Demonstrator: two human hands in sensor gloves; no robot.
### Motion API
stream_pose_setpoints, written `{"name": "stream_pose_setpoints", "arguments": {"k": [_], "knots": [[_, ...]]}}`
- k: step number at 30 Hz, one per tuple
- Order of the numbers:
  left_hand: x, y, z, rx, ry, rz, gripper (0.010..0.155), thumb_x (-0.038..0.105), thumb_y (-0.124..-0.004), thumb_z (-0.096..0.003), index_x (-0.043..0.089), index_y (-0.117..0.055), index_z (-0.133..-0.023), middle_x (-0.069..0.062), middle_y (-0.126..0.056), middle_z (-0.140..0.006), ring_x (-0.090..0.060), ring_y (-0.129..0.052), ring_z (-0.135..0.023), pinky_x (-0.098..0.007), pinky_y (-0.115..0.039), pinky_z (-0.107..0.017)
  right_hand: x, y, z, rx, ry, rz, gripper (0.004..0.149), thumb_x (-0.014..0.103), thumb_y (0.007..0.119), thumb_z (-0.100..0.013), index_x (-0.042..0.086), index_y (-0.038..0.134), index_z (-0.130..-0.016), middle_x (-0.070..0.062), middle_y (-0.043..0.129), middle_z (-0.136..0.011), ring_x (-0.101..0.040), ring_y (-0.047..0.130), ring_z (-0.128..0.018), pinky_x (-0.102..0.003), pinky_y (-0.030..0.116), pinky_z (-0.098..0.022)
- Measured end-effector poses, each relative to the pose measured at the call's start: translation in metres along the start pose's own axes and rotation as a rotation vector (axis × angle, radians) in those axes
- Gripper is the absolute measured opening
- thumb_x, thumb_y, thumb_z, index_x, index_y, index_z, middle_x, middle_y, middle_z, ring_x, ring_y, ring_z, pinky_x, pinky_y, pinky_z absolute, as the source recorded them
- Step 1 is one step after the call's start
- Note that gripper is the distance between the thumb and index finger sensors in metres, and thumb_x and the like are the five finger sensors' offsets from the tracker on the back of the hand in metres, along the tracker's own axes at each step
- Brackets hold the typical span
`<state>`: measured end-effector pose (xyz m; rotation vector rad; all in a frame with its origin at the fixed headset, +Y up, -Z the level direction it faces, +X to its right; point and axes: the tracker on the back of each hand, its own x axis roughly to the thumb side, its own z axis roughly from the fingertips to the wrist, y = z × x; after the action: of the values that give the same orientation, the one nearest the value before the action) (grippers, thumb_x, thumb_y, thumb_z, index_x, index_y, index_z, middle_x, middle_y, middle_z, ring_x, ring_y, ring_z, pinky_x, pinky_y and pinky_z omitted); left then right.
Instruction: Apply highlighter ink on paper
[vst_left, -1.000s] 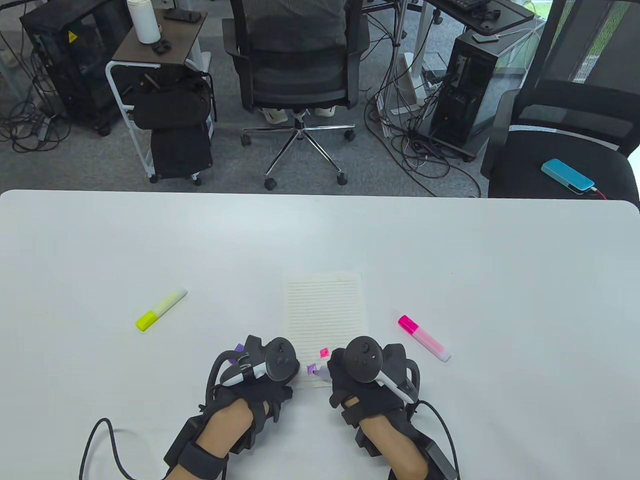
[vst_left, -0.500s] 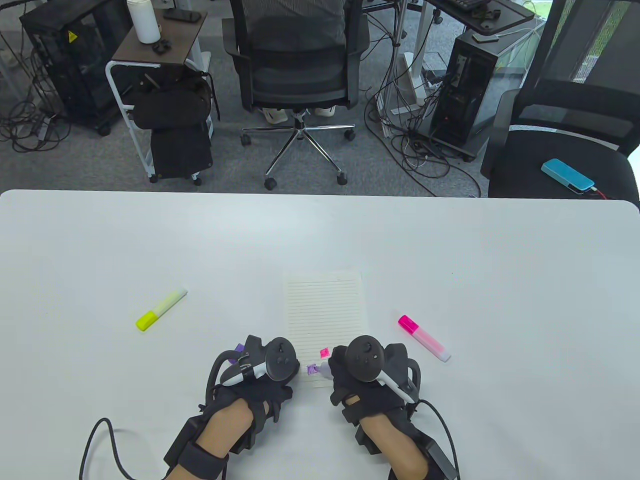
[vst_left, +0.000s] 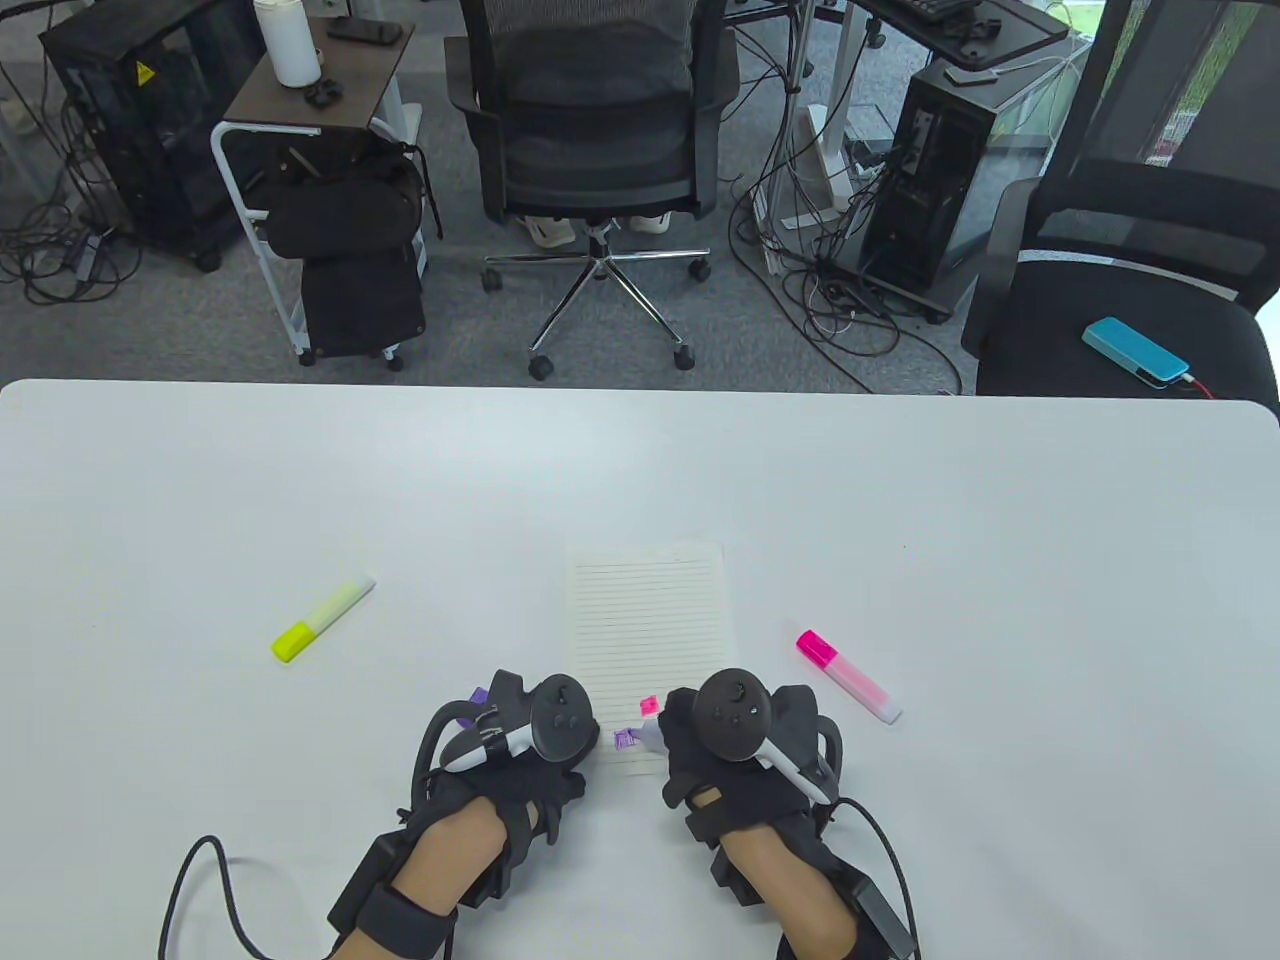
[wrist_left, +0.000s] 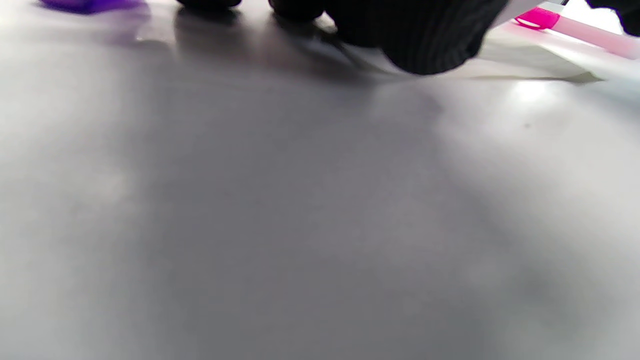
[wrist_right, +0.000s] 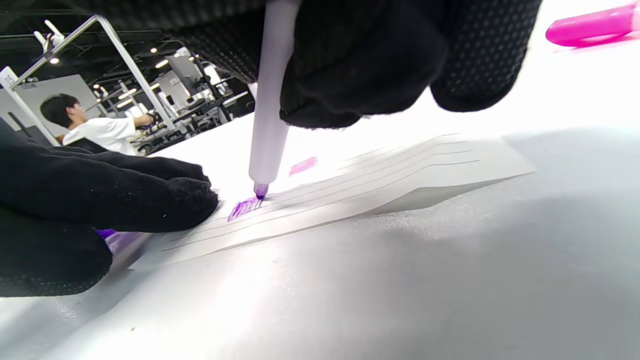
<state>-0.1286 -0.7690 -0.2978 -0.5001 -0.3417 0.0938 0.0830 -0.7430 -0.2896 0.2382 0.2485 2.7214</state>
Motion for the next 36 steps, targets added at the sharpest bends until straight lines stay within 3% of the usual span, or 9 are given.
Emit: {"name": "stream_pose_setpoints", "arguments": {"k": [5, 11, 17, 23, 27, 32, 36], "knots": [[-0.0001, 0.0000, -0.0001, 0.000, -0.001, -0.002, 0.064, 0.045, -0.075, -0.0435, 0.032, -0.056, -0.103, 0.003, -0.040, -0.115, -0.045, -0.045, -0.104, -0.066, -0.039, -0.073, 0.0014, -0.0030, 0.0019, 0.050, 0.012, 0.005, 0.038, 0.035, 0.075, -0.063, 0.012, 0.079, -0.093, -0.013, 0.096, -0.061, -0.027, 0.094, -0.031, -0.054, 0.078, -0.051], [-0.0001, -0.0001, -0.0002, 0.000, -0.001, -0.002, 0.064, 0.045, -0.075, -0.0434, 0.032, -0.056, -0.103, 0.003, -0.040, -0.115, -0.045, -0.045, -0.104, -0.066, -0.039, -0.073, -0.0001, 0.0005, -0.0001, -0.007, 0.001, -0.001, 0.038, 0.035, 0.074, -0.064, 0.014, 0.077, -0.095, -0.013, 0.095, -0.064, -0.027, 0.094, -0.033, -0.054, 0.078, -0.052], [-0.0002, -0.0002, -0.0003, -0.001, -0.001, -0.002, 0.064, 0.045, -0.075, -0.0435, 0.032, -0.056, -0.103, 0.003, -0.040, -0.115, -0.045, -0.045, -0.104, -0.066, -0.039, -0.073, 0.0017, -0.0037, 0.0027, 0.041, 0.009, 0.006, 0.038, 0.035, 0.075, -0.063, 0.013, 0.079, -0.093, -0.013, 0.096, -0.062, -0.027, 0.094, -0.031, -0.054, 0.078, -0.051], [-0.0002, -0.0003, -0.0003, 0.000, -0.001, -0.002, 0.064, 0.045, -0.075, -0.0435, 0.032, -0.056, -0.103, 0.003, -0.040, -0.115, -0.045, -0.045, -0.104, -0.066, -0.039, -0.073, 0.0039, 0.0013, 0.0020, -0.009, -0.019, 0.003, 0.038, 0.035, 0.074, -0.064, 0.013, 0.078, -0.095, -0.013, 0.095, -0.063, -0.027, 0.094, -0.033, -0.054, 0.078, -0.052], [-0.0002, -0.0003, -0.0004, 0.000, -0.001, -0.001, 0.064, 0.045, -0.075, -0.0435, 0.032, -0.057, -0.103, 0.003, -0.040, -0.115, -0.045, -0.045, -0.104, -0.066, -0.039, -0.073, 0.0047, -0.0019, 0.0033, 0.042, 0.000, 0.013, 0.038, 0.035, 0.074, -0.063, 0.013, 0.078, -0.094, -0.013, 0.096, -0.062, -0.027, 0.094, -0.031, -0.054, 0.078, -0.051], [-0.0003, -0.0003, -0.0004, 0.000, -0.001, -0.001, 0.064, 0.045, -0.075, -0.0434, 0.032, -0.056, -0.103, 0.003, -0.040, -0.115, -0.045, -0.045, -0.104, -0.066, -0.038, -0.073, 0.0046, 0.0005, 0.0031, -0.010, -0.016, 0.015, 0.038, 0.035, 0.074, -0.063, 0.013, 0.078, -0.094, -0.013, 0.095, -0.063, -0.027, 0.094, -0.032, -0.054, 0.078, -0.052], [-0.0003, -0.0004, -0.0005, 0.000, 0.000, -0.001, 0.064, 0.045, -0.075, -0.0435, 0.032, -0.056, -0.103, 0.003, -0.040, -0.115, -0.045, -0.045, -0.104, -0.066, -0.039, -0.073, 0.0043, -0.0011, 0.0030, 0.012, -0.003, 0.018, 0.038, 0.035, 0.074, -0.063, 0.013, 0.078, -0.094, -0.013, 0.096, -0.062, -0.027, 0.094, -0.032, -0.055, 0.078, -0.051]]}}
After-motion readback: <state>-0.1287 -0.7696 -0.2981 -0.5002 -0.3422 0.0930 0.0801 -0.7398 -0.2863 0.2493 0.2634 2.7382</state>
